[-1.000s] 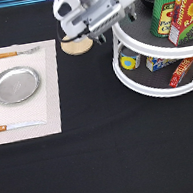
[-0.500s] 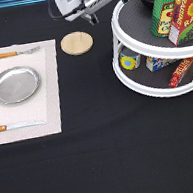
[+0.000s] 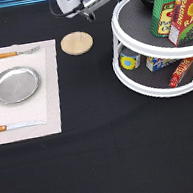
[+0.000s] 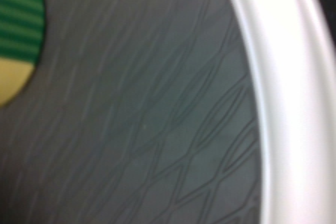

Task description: Pick up the bowl from the lazy Susan and put bowl on the plate

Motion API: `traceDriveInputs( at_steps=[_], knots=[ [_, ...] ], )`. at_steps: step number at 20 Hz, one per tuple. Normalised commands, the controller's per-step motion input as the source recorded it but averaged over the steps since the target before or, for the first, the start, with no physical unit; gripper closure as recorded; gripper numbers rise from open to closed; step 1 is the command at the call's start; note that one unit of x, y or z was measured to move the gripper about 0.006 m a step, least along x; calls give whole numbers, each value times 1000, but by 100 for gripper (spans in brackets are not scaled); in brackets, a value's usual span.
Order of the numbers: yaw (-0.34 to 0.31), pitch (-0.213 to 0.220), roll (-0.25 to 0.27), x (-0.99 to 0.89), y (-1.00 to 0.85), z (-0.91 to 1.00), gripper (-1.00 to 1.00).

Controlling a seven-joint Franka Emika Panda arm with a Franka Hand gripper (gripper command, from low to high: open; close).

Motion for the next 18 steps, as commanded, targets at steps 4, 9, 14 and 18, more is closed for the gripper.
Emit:
traceDriveInputs(
  at_steps=[4,9,14,18],
  knots=[
    [-42,62,0,-69,181,-258,-100],
    [-69,26,-5,91,-42,-139,-100],
    [-32,8,-70,695,-2,0,-100],
    [6,33,-63,966,0,-54,-100]
  ],
)
